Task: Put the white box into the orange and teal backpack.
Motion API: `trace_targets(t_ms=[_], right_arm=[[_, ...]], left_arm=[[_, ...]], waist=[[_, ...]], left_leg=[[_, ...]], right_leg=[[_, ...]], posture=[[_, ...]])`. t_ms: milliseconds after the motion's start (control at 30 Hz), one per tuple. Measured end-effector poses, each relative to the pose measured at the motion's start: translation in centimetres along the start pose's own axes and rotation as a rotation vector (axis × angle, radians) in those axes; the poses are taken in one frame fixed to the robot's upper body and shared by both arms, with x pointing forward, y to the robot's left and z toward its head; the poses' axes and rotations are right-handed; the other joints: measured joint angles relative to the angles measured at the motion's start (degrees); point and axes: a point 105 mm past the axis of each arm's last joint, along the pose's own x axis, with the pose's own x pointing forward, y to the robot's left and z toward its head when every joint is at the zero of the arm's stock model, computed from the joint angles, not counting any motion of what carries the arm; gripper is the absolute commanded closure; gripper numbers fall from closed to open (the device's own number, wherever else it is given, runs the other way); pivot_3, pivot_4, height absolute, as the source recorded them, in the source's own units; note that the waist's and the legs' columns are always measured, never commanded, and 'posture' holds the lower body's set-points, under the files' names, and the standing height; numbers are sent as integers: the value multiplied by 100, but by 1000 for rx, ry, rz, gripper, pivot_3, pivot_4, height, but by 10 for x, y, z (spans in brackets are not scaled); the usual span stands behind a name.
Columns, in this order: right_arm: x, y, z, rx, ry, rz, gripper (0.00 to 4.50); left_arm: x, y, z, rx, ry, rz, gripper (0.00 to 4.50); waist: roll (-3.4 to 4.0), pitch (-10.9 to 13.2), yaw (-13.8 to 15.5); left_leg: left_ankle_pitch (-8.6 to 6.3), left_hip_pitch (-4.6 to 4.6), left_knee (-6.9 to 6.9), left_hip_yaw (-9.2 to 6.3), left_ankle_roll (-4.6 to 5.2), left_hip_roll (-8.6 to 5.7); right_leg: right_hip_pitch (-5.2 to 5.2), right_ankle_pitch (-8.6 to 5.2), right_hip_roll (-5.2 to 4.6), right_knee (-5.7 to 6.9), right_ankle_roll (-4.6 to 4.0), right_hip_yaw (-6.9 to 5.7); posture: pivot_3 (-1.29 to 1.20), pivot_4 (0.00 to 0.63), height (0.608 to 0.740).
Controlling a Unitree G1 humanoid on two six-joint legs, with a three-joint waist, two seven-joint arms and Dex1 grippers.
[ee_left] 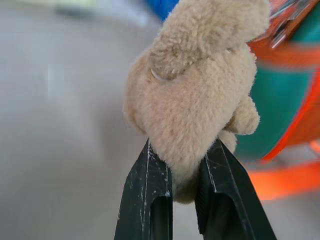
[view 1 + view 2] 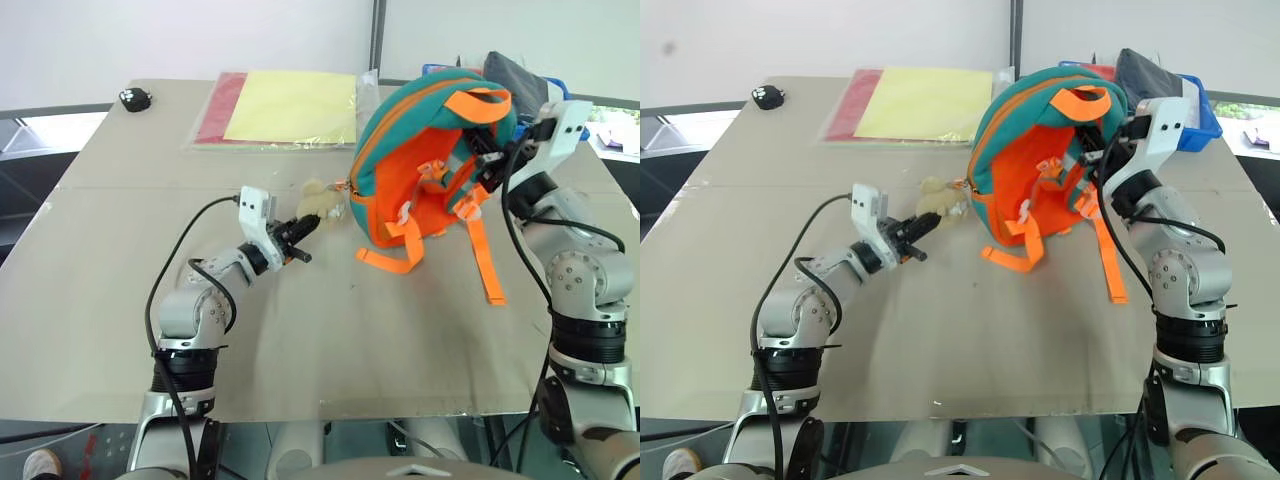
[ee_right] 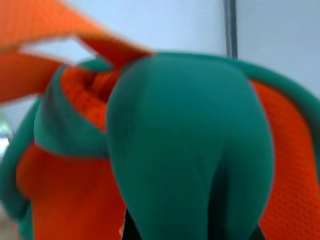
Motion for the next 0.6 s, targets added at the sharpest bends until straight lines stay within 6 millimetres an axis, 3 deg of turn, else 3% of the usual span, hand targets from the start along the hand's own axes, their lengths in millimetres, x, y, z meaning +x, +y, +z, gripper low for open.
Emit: trace_targets(t_ms=[100,133,233,300,367,467,600], right_arm=[[-15,9,-26,-138,124,106,3512],[-16,10,-29,-142,136,117,2924],[-27,15,-33,-160,167,182,1623],[-47,14,-33,-164,218,241,563],[-57,10,-31,-155,237,254,40],[-81,7,-27,-144,280,296,40],[-129,-9,-27,-83,388,280,40]], left_arm=[[-5,-7,8,30,-35,-68,3161],[-6,-8,9,41,-37,-80,2511],[-17,-10,8,81,-15,-112,1116],[-32,-8,-1,96,34,-120,204],[-42,-4,-4,96,49,-108,0],[-61,-10,-7,131,87,-139,0],[-104,1,-29,121,197,-76,0]], waist=[[0,0,-22],[0,0,-24],[0,0,-14],[0,0,6],[0,0,15],[0,0,18],[0,0,16]], left_leg=[[0,0,0,4,0,1],[0,3,0,5,0,1],[0,6,0,4,0,2],[-1,3,0,4,1,3],[-1,-1,4,3,1,3],[-1,6,2,3,1,3],[-2,16,-7,8,1,8]], right_leg=[[0,0,0,-4,0,3],[0,0,1,-2,0,5],[2,0,2,0,1,5],[3,-1,1,-4,1,4],[2,-1,0,-7,1,3],[8,-2,0,-12,0,3],[12,-3,0,-14,-2,5]], posture=[[0,150,740],[0,150,740],[0,150,740],[0,150,740],[0,150,740],[0,150,740],[0,150,740]])
